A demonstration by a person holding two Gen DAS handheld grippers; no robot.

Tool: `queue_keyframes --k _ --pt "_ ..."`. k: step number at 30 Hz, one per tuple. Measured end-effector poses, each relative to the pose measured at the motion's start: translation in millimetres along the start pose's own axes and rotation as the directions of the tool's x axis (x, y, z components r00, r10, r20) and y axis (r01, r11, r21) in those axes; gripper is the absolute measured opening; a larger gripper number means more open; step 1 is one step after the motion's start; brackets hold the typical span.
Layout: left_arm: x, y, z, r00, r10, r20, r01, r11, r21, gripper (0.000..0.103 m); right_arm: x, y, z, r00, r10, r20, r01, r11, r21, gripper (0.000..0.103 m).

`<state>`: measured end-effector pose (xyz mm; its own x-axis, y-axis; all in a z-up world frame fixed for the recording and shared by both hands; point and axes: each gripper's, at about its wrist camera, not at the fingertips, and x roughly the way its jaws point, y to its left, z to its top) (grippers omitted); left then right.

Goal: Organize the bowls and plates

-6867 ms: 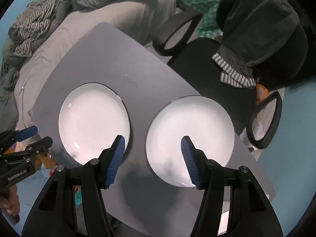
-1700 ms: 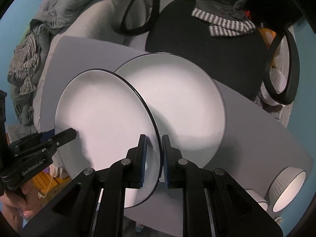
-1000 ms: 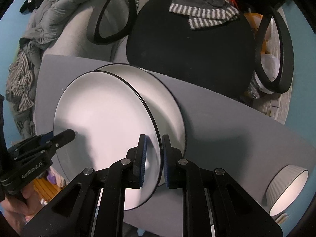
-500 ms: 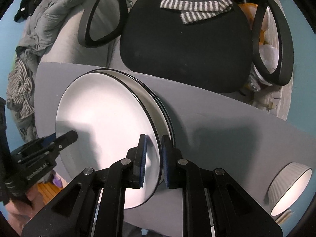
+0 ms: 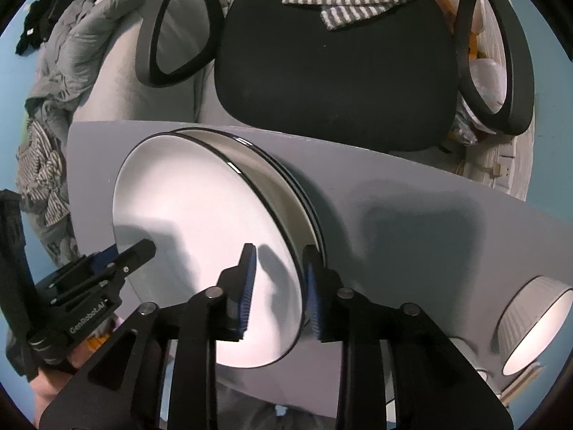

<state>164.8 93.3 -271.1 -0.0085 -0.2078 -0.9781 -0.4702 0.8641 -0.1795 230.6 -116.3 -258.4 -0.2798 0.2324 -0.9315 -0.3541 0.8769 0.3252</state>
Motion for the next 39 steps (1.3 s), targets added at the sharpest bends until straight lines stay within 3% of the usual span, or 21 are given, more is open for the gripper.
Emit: queue_keyframes --k 5,13,16,19,30,34,39 --pt "-1.6 1.6 -2.4 1.000 -0.006 0.008 0.006 1.000 -0.014 0.025 -3.9 4.5 -1.8 1.000 -0.025 0.002 0.025 1.000 -0.019 0.035" --pt "-4.5 6.6 -8.6 1.000 -0.022 0.014 0.022 0.999 -0.032 0.026 -4.0 8.3 -2.1 0.999 -0.051 -0.005 0.051 0.998 -0.038 0.036" --pt "-7.1 8.1 -10.5 1.000 -0.020 0.022 0.021 0.999 -0.030 0.026 -5.9 12.0 -2.9 0.998 -0.057 0.000 0.057 0.997 -0.048 0.043" --pt "-9.9 10.1 -12.6 0.999 -0.026 0.026 0.026 0.999 -0.033 0.027 -7.0 14.5 -3.1 0.993 -0.117 0.020 0.118 0.991 -0.067 0.047" --pt "-29.6 9.6 -28.4 0.998 -0.035 0.060 0.036 0.999 -0.022 0.027 -13.7 19.2 -11.3 0.986 -0.158 0.052 0.162 0.982 -0.091 0.047" --pt "-37.4 1.9 -35.9 0.996 -0.014 0.087 0.013 1.000 0.014 0.040 -20.2 22.3 -20.5 0.979 -0.186 0.080 0.194 0.975 -0.104 0.053" --pt "-45.9 -10.3 -49.9 0.994 0.003 0.108 -0.009 0.998 0.061 0.041 -30.3 21.6 -34.1 0.972 -0.203 0.116 0.216 0.970 -0.114 0.056"
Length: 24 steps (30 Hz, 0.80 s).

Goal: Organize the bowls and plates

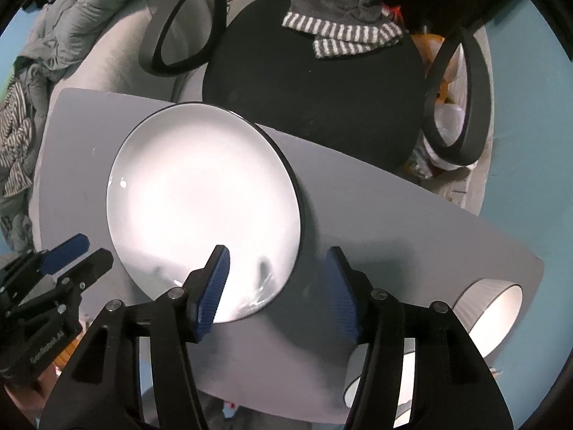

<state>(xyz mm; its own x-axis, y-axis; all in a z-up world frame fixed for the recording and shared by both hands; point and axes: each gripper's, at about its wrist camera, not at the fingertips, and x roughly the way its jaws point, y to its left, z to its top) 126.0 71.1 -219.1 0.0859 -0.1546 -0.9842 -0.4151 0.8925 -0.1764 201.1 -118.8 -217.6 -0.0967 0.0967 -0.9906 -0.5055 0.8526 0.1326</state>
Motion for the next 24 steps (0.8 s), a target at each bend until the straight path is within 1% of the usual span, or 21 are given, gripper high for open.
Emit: queue_keyframes --k 3,6,8,10,17,18,21,24 --pt "-4.4 -9.3 -8.5 1.000 -0.001 0.003 0.001 1.000 0.025 0.044 -5.5 -5.2 -8.3 1.000 -0.003 0.013 0.003 1.000 0.003 0.057" --pt "-8.7 -19.8 -17.7 1.000 -0.005 0.006 0.005 0.999 0.053 0.045 -12.3 -10.8 -20.1 1.000 -0.008 0.026 0.008 1.000 0.009 0.059" --pt "-10.9 -27.3 -22.7 1.000 -0.012 0.003 0.011 0.998 0.068 0.047 -16.8 -15.7 -27.4 0.999 -0.018 0.031 0.017 1.000 0.012 0.059" --pt "-14.3 -35.0 -27.8 1.000 -0.024 0.005 0.024 0.997 0.080 0.052 -22.0 -22.5 -36.2 0.999 -0.029 0.035 0.028 0.999 0.023 0.059" --pt "-28.9 -63.4 -44.9 0.999 -0.035 0.024 0.031 0.988 0.153 0.055 -42.1 -49.3 -69.5 0.997 -0.045 0.065 0.041 0.997 0.067 0.059" --pt "-29.4 -67.7 -46.4 0.999 -0.042 0.021 0.038 0.986 0.163 0.058 -43.9 -52.5 -73.3 0.997 -0.044 0.068 0.039 0.996 0.075 0.059" --pt "-32.5 -76.9 -51.8 0.998 -0.068 0.007 0.066 0.982 0.175 0.059 -50.7 -63.6 -85.5 0.996 -0.039 0.078 0.031 0.995 0.099 0.059" --pt "-34.9 -86.4 -55.2 0.997 -0.071 0.009 0.068 0.977 0.200 0.059 -58.6 -75.1 -96.8 0.994 -0.047 0.094 0.035 0.991 0.126 0.059"
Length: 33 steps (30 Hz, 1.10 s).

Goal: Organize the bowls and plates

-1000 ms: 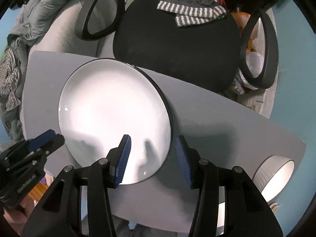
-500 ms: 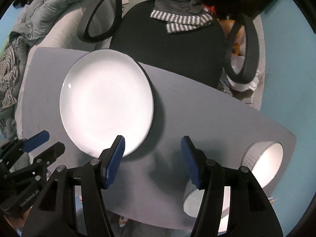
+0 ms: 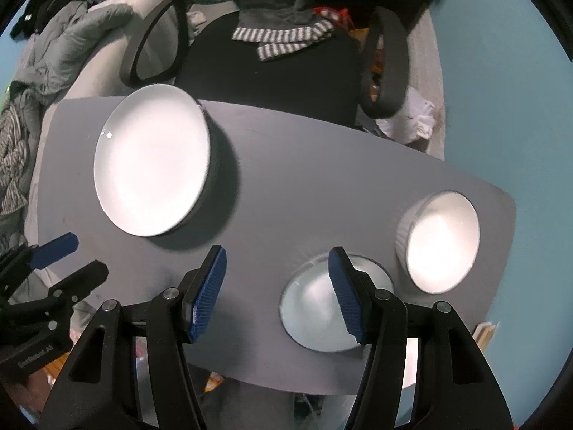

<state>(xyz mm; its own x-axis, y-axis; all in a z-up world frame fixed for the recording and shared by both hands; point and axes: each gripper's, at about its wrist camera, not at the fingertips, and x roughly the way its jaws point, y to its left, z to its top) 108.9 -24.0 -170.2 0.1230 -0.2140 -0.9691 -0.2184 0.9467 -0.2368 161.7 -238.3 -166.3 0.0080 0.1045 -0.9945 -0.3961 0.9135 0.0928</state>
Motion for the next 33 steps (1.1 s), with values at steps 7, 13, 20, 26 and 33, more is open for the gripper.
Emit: queue_keyframes --k 7,13,20,26,33 --pt "-0.2 -24.3 -4.7 1.000 -0.003 -0.010 0.004 0.998 0.070 0.059 -12.5 -28.3 -22.4 1.000 0.016 0.017 -0.017 0.997 0.073 0.059" --pt "2.5 -40.9 -10.9 1.000 -0.010 -0.023 0.012 0.995 0.096 0.059 -19.5 -47.9 -40.1 1.000 0.010 0.029 -0.014 0.992 0.122 0.059" --pt "3.9 -58.8 -15.9 0.999 -0.013 -0.035 0.018 0.992 0.126 0.059 -27.6 -68.2 -58.4 0.999 -0.002 0.044 -0.005 0.987 0.163 0.059" --pt "8.2 -78.0 -18.8 0.999 -0.017 -0.044 0.023 0.988 0.155 0.059 -27.1 -87.0 -74.2 0.999 0.011 0.045 -0.020 0.978 0.205 0.060" --pt "16.9 -105.9 -19.8 0.997 -0.044 -0.068 0.057 0.979 0.195 0.059 -26.5 -110.8 -89.7 0.999 0.018 0.049 -0.030 0.966 0.256 0.067"
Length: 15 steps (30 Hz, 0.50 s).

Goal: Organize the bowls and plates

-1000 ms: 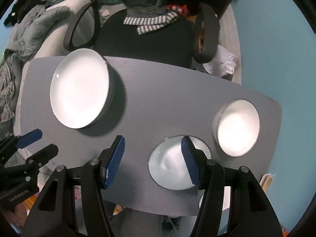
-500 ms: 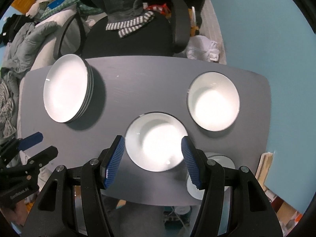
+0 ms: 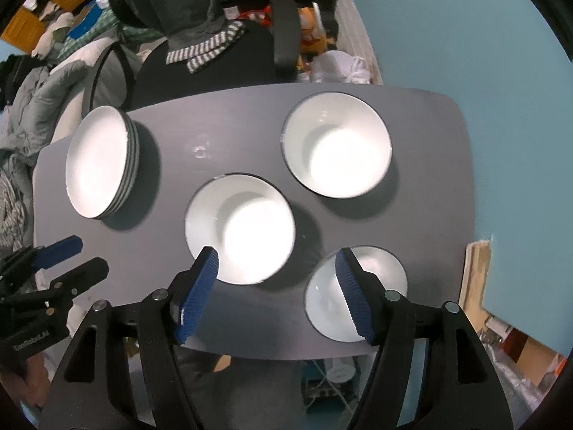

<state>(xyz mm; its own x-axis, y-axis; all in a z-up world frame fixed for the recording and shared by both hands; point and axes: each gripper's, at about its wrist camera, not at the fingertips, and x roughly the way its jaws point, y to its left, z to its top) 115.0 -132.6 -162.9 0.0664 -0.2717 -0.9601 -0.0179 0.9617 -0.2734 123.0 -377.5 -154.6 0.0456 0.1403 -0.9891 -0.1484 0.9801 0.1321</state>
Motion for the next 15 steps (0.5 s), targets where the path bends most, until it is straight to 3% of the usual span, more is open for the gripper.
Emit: queue_keyframes --k 3,7,15 --pt "3.3 -12.2 2.2 1.000 0.004 -0.001 -0.004 1.000 0.022 0.060 -1.1 -9.7 -5.2 1.000 0.002 -0.003 -0.002 1.000 0.009 0.067" --pt "5.2 -23.0 4.7 1.000 0.011 0.013 -0.011 0.999 0.032 0.074 -0.7 -22.5 -11.0 1.000 0.014 -0.006 -0.014 1.000 0.022 0.067" --pt "16.6 -31.2 10.4 1.000 0.022 0.018 -0.022 1.000 0.020 0.074 10.7 -34.3 -8.4 0.997 0.080 0.003 -0.080 0.997 0.015 0.067"
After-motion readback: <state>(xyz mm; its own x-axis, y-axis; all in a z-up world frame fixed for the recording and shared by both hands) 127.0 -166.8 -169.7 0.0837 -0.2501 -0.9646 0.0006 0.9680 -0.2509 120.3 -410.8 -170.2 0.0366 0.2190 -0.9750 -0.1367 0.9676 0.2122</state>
